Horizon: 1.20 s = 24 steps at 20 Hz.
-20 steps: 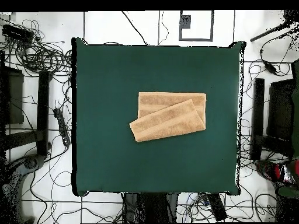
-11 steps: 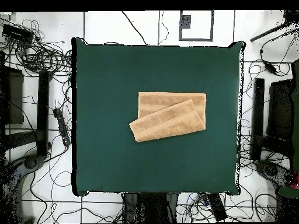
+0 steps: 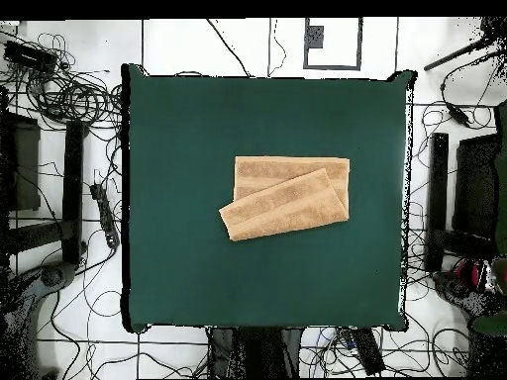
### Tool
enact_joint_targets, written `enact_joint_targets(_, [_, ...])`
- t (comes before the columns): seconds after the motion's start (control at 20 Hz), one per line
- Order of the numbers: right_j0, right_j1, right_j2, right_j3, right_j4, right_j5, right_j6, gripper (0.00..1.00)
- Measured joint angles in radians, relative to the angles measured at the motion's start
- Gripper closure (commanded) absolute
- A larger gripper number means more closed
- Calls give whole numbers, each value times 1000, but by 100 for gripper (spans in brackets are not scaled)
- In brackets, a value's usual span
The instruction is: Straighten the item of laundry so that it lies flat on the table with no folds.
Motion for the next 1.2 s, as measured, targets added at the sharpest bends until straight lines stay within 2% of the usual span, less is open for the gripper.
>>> enact_joint_targets(0.6, [148,93,-7,-17,32,-49,6,100])
enact_joint_targets(0.95, [214,191,-16,-89,40,-57,32,100])
enact_joint_targets(1.2, [244,270,-19,-137,83,-63,43,100])
